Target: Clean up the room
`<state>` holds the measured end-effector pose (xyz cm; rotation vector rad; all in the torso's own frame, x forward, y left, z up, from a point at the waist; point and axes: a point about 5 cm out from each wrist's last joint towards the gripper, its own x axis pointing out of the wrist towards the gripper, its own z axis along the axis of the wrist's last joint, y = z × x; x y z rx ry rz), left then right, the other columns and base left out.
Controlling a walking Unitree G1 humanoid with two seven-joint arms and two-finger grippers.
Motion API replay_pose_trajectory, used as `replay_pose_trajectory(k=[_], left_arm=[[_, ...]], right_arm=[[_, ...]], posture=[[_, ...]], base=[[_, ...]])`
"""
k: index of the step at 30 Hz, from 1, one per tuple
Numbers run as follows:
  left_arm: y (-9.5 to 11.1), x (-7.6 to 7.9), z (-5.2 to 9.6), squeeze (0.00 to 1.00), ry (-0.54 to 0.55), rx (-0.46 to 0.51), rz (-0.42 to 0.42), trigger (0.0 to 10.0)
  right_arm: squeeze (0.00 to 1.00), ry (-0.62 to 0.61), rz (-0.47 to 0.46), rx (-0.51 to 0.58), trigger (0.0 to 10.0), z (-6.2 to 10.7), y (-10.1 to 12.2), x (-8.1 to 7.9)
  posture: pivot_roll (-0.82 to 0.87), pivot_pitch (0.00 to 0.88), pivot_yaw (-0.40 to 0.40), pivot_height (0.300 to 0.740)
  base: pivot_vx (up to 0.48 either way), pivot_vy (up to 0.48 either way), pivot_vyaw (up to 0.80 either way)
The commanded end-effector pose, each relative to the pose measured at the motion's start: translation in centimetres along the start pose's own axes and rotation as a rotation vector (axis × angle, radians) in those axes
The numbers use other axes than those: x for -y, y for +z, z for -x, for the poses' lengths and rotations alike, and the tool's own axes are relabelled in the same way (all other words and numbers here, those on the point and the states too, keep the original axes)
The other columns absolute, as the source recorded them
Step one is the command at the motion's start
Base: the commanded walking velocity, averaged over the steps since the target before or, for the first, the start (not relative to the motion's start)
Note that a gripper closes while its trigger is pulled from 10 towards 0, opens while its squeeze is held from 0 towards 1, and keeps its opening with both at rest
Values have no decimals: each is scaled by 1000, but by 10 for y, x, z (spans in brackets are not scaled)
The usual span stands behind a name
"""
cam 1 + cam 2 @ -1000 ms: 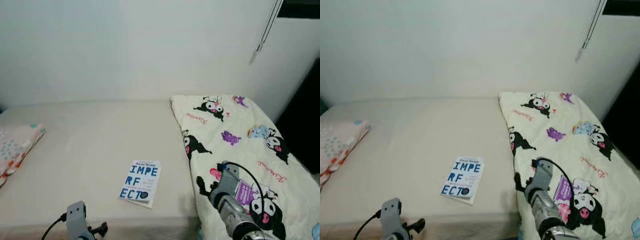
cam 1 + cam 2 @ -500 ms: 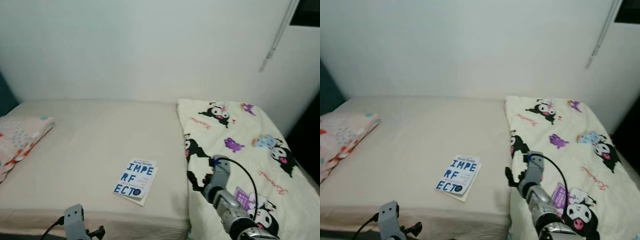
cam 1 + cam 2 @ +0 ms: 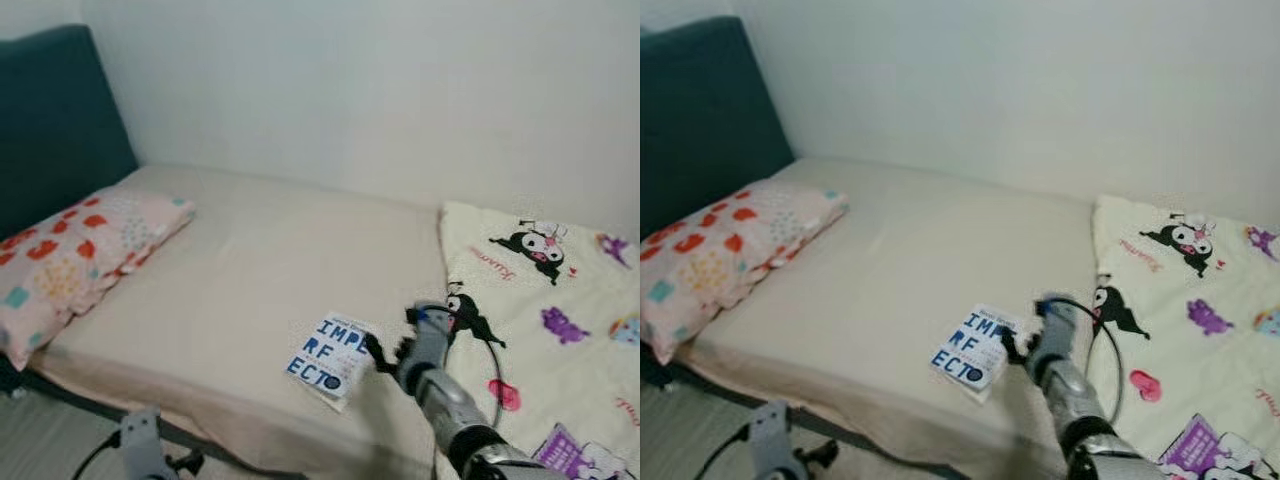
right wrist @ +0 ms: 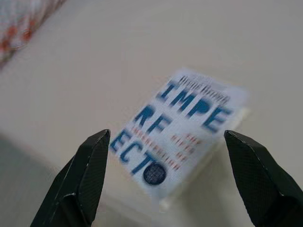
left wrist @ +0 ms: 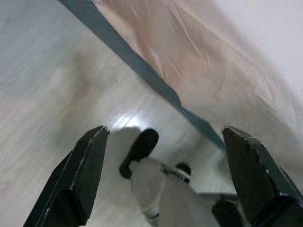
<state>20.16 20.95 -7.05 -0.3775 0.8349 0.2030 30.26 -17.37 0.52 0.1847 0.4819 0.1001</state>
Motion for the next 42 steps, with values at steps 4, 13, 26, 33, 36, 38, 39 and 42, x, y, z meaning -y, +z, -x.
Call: replay_pose_trajectory(k=[4,13,26,33,36,38,39,42], left_arm=[[-9,-6,3,0,8,-33,-7,10000],[-10,-3,2,0,-3,-39,-18,10000],[-8,-1,1,0,-9,-37,-18,10000],[-7,0,1,0,-9,-35,-17,10000],[-5,0,1,0,-8,-25,-14,10000],[-3,0,0,0,-8,-17,-10,10000],[0,0,0,0,-6,-4,-1,10000],[6,1,-1,0,-11,20,12,10000]], right_arm=[[0,-78,21,-12,10000,1,-2,6],[0,-298,-85,-68,10000,11,-10,37],[0,-262,-231,-26,10000,6,-2,31],[0,-225,-238,-23,10000,3,1,25],[0,-159,-270,-32,10000,0,2,16],[0,-147,-273,-27,10000,-1,3,14],[0,-140,-273,-20,10000,-1,5,14],[0,-144,-272,-16,10000,-2,6,14]], posture=[[42,0,-33,740],[40,0,-30,740],[40,0,-31,740],[40,0,-35,740],[41,0,-38,735],[42,0,-39,730],[42,0,-39,720],[46,0,-45,710]], base=[[0,0,767],[0,-420,0],[0,0,0],[0,0,0],[0,0,0],[0,0,0],[0,0,0],[0,0,0]])
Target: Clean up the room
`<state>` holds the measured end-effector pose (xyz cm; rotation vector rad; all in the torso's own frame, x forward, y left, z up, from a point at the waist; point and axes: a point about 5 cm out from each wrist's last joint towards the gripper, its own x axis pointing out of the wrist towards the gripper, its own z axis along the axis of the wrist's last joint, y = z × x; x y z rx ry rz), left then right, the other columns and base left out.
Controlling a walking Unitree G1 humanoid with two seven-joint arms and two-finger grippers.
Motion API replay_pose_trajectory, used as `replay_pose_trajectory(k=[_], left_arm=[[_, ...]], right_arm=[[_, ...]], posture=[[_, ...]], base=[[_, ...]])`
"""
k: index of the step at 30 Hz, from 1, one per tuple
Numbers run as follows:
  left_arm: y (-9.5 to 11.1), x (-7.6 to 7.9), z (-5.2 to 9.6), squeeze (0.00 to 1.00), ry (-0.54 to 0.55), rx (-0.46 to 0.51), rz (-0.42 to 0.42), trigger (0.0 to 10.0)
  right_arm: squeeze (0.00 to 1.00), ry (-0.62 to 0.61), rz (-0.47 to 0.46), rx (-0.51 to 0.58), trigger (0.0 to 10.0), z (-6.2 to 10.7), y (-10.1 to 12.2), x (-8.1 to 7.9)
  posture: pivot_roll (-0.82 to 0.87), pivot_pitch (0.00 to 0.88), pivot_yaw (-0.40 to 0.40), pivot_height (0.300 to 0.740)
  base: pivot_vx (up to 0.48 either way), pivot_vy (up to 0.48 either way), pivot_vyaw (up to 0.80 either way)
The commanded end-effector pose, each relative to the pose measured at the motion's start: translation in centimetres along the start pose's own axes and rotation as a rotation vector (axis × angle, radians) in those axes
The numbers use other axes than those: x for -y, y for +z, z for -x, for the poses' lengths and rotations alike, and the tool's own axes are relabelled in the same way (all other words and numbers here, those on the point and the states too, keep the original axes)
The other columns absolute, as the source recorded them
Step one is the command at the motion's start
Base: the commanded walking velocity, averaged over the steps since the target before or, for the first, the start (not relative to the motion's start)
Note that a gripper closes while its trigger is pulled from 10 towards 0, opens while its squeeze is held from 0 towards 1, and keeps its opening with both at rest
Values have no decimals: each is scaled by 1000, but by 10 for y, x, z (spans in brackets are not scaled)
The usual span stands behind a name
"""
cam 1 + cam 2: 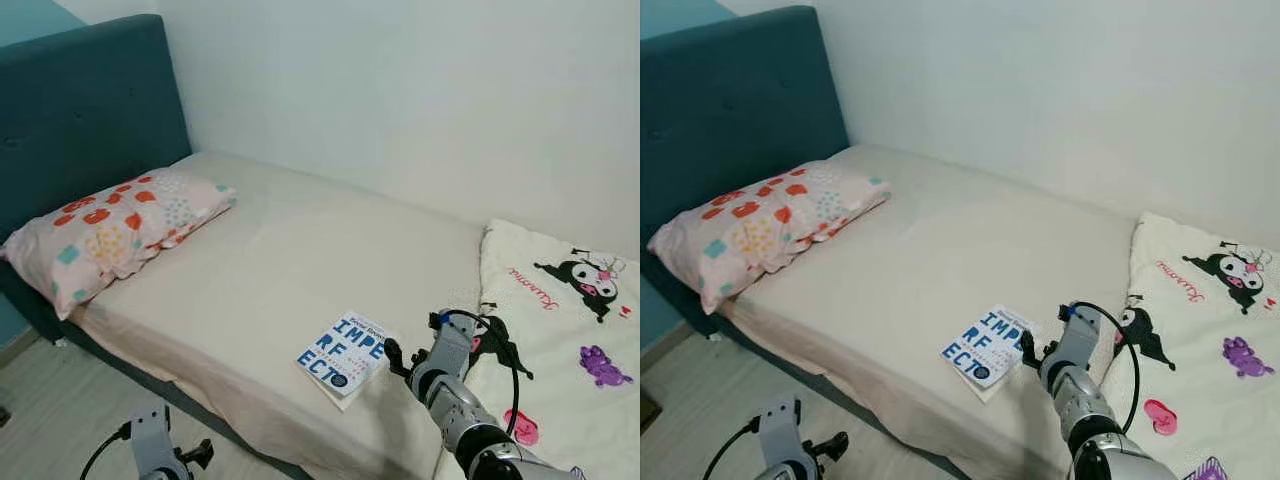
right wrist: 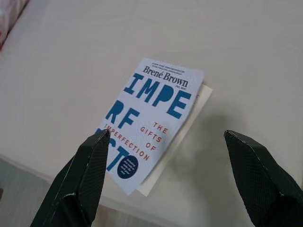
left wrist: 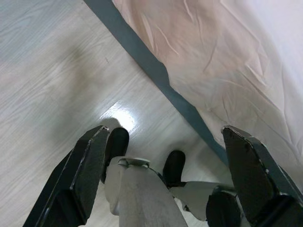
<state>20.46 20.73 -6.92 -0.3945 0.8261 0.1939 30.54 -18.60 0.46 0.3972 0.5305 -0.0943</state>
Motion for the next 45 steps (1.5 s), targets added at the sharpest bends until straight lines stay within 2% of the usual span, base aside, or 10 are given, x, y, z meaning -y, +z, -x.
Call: replay_pose_trajectory(k=[1,8,16,17,30,37,39,41,43,45], left_arm=[[10,-1,-1,0,-7,31,-9,10000],[20,3,-3,0,-30,56,-30,10000],[16,-2,-1,0,-21,40,-54,10000],[14,-3,0,0,-19,36,-55,10000],[15,-7,1,0,-19,42,-65,10000],[19,-8,1,0,-24,58,-74,10000],[21,-9,1,0,-28,66,-78,10000],[21,-9,1,0,-28,66,-78,10000],[24,-12,2,0,-25,74,-90,10000],[25,-15,2,0,-21,77,-91,10000]], right_arm=[[0,-10,-28,11,10000,-1,6,1],[0,-55,-22,-2,10000,0,6,6],[0,-53,-19,-17,10000,0,3,5],[0,-42,-32,-14,10000,-1,5,3],[0,-28,-73,21,10000,-3,15,-1],[0,-28,-112,95,10000,-4,29,2],[0,34,-146,149,10000,-4,39,-3],[0,34,-146,149,10000,-4,39,-3],[0,113,-227,227,10000,-4,53,-9],[0,142,-261,264,10000,-4,59,-10]], posture=[[50,0,-46,705],[67,0,-41,680],[62,0,-33,645],[65,0,-32,630],[74,0,-28,580],[84,5,-18,570],[91,13,-12,570],[91,13,-12,570],[100,25,-1,570],[106,34,0,570]], base=[[0,0,0],[0,0,0],[0,0,0],[0,0,0],[0,0,0],[0,0,0],[0,0,0],[0,0,0],[0,0,0],[0,0,0]])
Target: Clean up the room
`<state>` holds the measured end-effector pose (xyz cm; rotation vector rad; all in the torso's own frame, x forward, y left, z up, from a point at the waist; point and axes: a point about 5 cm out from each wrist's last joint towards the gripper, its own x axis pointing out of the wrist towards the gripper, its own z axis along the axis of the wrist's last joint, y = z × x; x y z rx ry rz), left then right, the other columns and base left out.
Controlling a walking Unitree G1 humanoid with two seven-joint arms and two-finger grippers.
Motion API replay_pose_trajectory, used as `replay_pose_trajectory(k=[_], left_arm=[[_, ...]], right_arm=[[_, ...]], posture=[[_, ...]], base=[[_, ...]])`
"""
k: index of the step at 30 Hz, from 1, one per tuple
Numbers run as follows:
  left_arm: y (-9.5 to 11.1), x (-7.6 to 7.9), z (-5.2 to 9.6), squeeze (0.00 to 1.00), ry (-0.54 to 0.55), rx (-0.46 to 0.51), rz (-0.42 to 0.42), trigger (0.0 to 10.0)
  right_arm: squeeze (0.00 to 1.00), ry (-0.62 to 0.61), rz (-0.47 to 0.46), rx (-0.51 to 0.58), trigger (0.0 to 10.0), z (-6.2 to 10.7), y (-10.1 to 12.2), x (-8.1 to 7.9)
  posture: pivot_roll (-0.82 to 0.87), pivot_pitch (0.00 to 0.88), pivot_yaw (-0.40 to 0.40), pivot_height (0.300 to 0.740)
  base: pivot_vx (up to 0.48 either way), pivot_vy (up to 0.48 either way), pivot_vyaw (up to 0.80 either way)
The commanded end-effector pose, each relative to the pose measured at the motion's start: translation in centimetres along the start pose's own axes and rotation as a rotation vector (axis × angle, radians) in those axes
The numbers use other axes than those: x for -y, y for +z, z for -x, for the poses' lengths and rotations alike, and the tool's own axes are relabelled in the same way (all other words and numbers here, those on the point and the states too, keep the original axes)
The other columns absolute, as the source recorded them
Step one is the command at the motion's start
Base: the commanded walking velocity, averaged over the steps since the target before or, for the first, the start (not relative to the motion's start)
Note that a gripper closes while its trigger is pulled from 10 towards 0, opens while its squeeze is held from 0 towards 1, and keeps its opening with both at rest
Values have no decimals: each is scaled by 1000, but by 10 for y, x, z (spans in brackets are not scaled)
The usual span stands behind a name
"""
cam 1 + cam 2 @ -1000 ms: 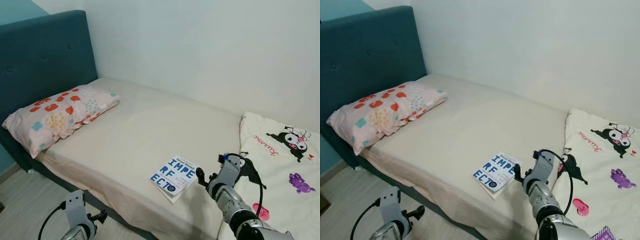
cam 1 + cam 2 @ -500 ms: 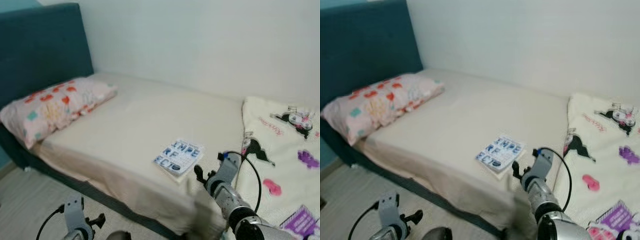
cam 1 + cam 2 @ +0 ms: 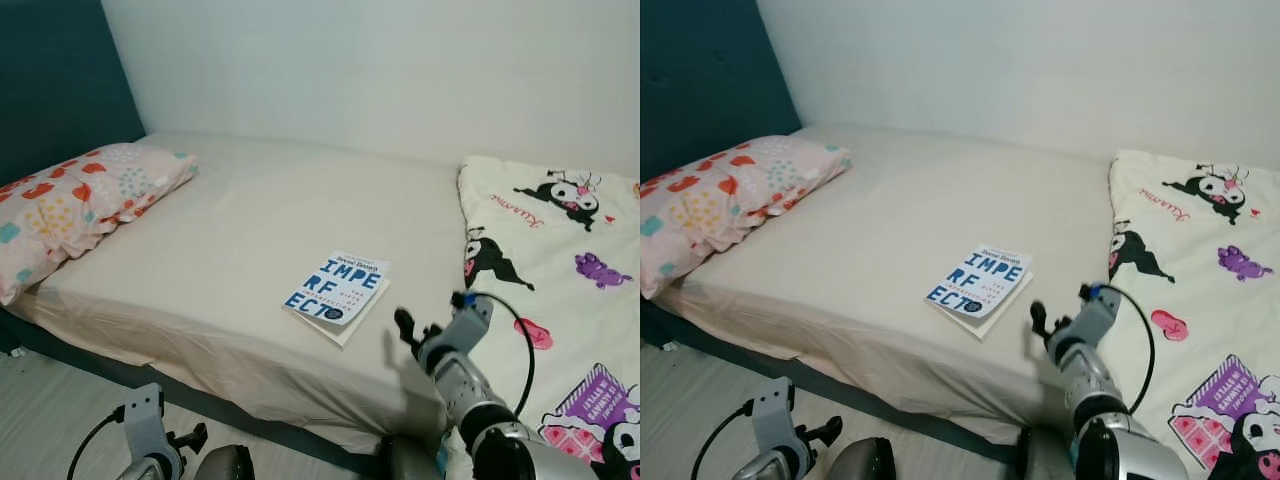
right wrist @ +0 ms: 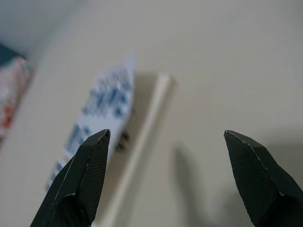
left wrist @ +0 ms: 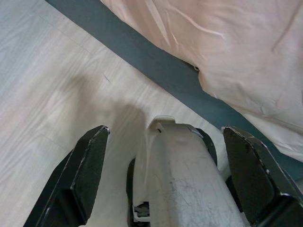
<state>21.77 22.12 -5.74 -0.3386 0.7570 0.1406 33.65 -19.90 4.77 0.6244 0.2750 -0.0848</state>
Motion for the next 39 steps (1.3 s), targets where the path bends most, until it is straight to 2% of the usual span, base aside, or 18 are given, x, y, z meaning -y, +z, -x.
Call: replay_pose_trajectory(k=[1,4,6,8,12,15,18,21,22,26,32,39], left_arm=[[3,-10,3,0,18,9,-23,10000],[4,-11,3,0,21,11,-24,10000],[-3,-22,8,0,37,-3,-35,10000],[-6,-26,10,0,42,-10,-42,10000],[-8,-33,14,0,51,-11,-43,10000],[1,-44,17,0,58,35,-38,10000],[3,-45,17,0,57,43,-38,10000],[21,-46,17,0,24,109,-53,10000],[26,-46,17,0,13,126,-59,10000],[34,-45,17,0,-17,161,-73,10000],[41,-43,17,0,-35,188,-84,10000],[48,-46,19,0,-48,219,-85,10000]], right_arm=[[0,26,-40,39,10000,-1,5,-2],[0,44,-61,62,10000,-1,8,-3],[0,103,-132,131,10000,-1,18,-6],[0,119,-150,146,10000,-2,20,-8],[0,129,-162,141,10000,-3,20,-11],[0,136,-163,105,10000,-8,18,-22],[0,139,-162,103,10000,-8,18,-23],[0,177,-115,72,10000,-12,17,-37],[0,186,-91,61,10000,-13,17,-41],[0,201,-106,36,10000,-15,16,-48],[0,175,-93,21,10000,-17,16,-50],[0,147,-72,11,10000,-18,16,-51]], posture=[[106,34,0,570],[106,34,0,570],[121,80,25,570],[123,83,25,570],[133,109,33,570],[159,158,41,570],[159,158,41,570],[184,235,55,566],[184,235,55,562],[188,276,63,542],[188,308,64,523],[190,330,68,523]], base=[[0,0,0],[0,0,0],[0,0,0],[0,0,0],[0,0,0],[0,0,0],[0,0,0],[0,0,0],[0,0,0],[0,0,0],[0,0,0],[0,0,0]])
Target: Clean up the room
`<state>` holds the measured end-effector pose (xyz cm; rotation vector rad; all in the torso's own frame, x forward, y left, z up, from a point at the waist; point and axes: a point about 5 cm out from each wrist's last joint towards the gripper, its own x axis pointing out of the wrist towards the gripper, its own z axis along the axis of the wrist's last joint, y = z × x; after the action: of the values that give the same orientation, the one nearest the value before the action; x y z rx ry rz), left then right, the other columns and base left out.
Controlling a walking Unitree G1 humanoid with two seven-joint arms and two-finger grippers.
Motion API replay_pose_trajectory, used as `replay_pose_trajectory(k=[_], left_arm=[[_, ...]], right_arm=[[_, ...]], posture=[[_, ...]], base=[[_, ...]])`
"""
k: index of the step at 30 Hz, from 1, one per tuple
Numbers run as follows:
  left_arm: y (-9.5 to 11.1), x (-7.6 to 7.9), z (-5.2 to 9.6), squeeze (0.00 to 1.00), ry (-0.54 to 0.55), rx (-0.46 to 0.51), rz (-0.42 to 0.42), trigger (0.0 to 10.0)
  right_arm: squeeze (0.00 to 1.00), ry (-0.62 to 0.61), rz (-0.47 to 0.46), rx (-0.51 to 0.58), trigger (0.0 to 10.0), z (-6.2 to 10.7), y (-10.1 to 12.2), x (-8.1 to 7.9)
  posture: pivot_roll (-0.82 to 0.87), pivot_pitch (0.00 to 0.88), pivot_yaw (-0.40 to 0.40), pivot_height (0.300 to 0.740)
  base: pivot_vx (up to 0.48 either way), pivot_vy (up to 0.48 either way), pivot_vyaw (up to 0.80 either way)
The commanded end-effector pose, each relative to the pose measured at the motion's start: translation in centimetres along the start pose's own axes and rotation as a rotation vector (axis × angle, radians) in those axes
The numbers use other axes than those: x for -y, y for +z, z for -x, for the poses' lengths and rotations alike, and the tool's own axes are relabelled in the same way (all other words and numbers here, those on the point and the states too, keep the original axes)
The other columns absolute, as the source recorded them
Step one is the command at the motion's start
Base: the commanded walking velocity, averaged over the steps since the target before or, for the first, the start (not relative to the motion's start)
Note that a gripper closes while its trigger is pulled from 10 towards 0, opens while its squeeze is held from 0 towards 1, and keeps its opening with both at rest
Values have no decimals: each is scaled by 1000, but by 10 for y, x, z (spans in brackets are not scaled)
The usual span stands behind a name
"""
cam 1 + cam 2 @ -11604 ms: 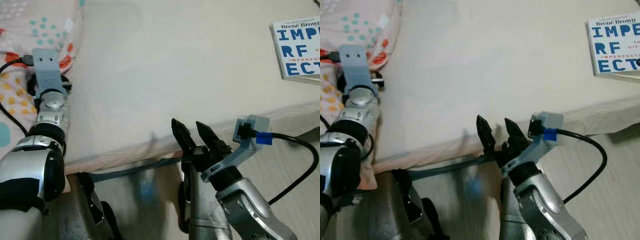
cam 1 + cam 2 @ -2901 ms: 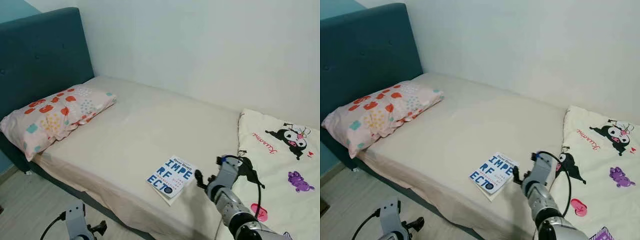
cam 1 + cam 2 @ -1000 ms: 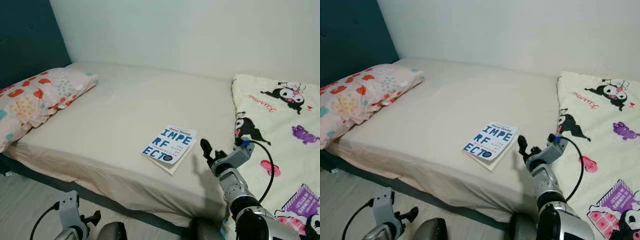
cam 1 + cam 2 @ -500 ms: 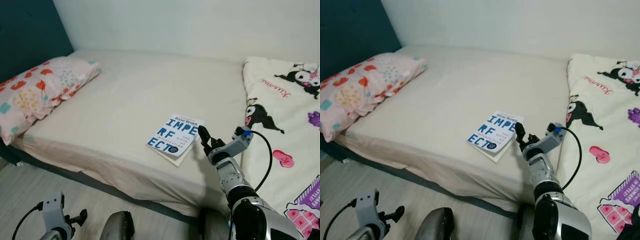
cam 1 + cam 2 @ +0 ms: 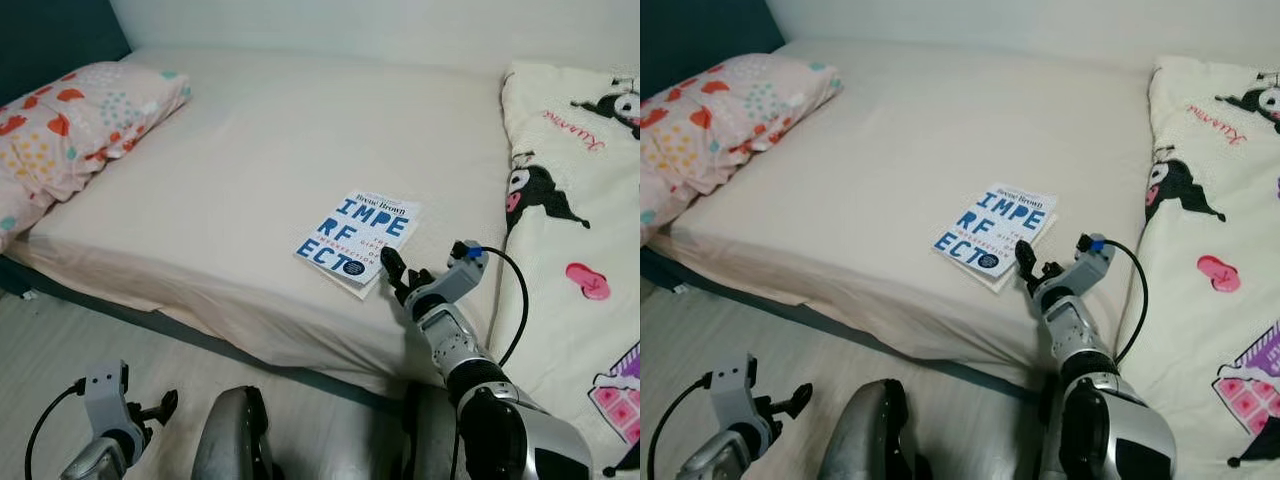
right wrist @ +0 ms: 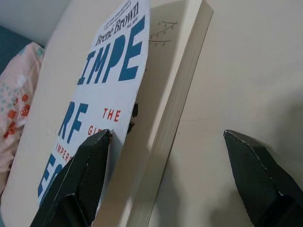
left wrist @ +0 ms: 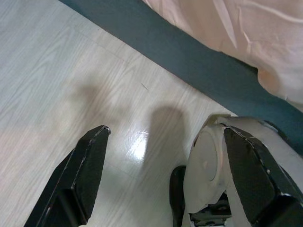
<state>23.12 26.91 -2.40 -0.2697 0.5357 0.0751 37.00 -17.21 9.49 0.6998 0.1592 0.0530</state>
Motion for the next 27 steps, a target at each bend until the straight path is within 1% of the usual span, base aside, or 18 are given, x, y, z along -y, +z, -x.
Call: replay_pose_trajectory(k=[1,3,5,9,13,16,17,18,20,21,22,24,25,27], left_arm=[[0,-12,7,0,25,4,-8,10000],[0,-12,7,0,24,5,-9,10000],[0,-11,7,0,9,10,-16,10000],[0,-12,8,0,3,12,-17,10000],[-1,-14,12,0,-11,11,-37,10000],[-1,-17,14,0,-18,10,-44,10000],[-1,-17,15,0,-20,11,-47,10000],[-1,-17,15,0,-20,11,-47,10000],[-2,-20,18,0,-27,11,-56,10000],[-2,-22,20,0,-28,11,-58,10000],[-2,-22,20,0,-28,11,-58,10000],[-3,-24,22,0,-28,8,-62,10000],[-3,-24,22,0,-28,8,-62,10000],[-4,-26,24,0,-28,4,-64,10000]], right_arm=[[0,-26,-17,-48,10000,3,-12,3],[0,-23,-19,-46,10000,2,-11,3],[0,3,-60,-45,10000,1,-11,-1],[0,36,-61,-52,10000,0,-11,-5],[0,49,-167,-75,10000,-2,-12,-8],[0,70,-168,-99,10000,-3,-14,-11],[0,86,-188,-100,10000,-4,-13,-14],[0,86,-188,-100,10000,-4,-13,-14],[0,133,-232,-101,10000,-6,-12,-23],[0,157,-227,-110,10000,-7,-12,-28],[0,157,-227,-110,10000,-7,-12,-28],[0,187,-162,-155,10000,-10,-16,-37],[0,187,-162,-155,10000,-10,-16,-37],[0,207,-118,-180,10000,-12,-18,-46]], posture=[[190,330,68,523],[190,330,68,523],[198,345,75,523],[200,352,78,523],[223,377,86,523],[226,380,89,523],[236,388,92,523],[236,388,92,523],[247,396,97,523],[250,401,99,523],[250,401,99,523],[251,402,100,523],[251,402,100,523],[251,408,102,523]], base=[[0,0,0],[0,0,0],[0,0,0],[0,0,0],[0,0,0],[0,0,0],[0,0,0],[0,0,0],[0,0,0],[0,0,0],[0,0,0],[0,0,0],[0,0,0],[0,0,0]])
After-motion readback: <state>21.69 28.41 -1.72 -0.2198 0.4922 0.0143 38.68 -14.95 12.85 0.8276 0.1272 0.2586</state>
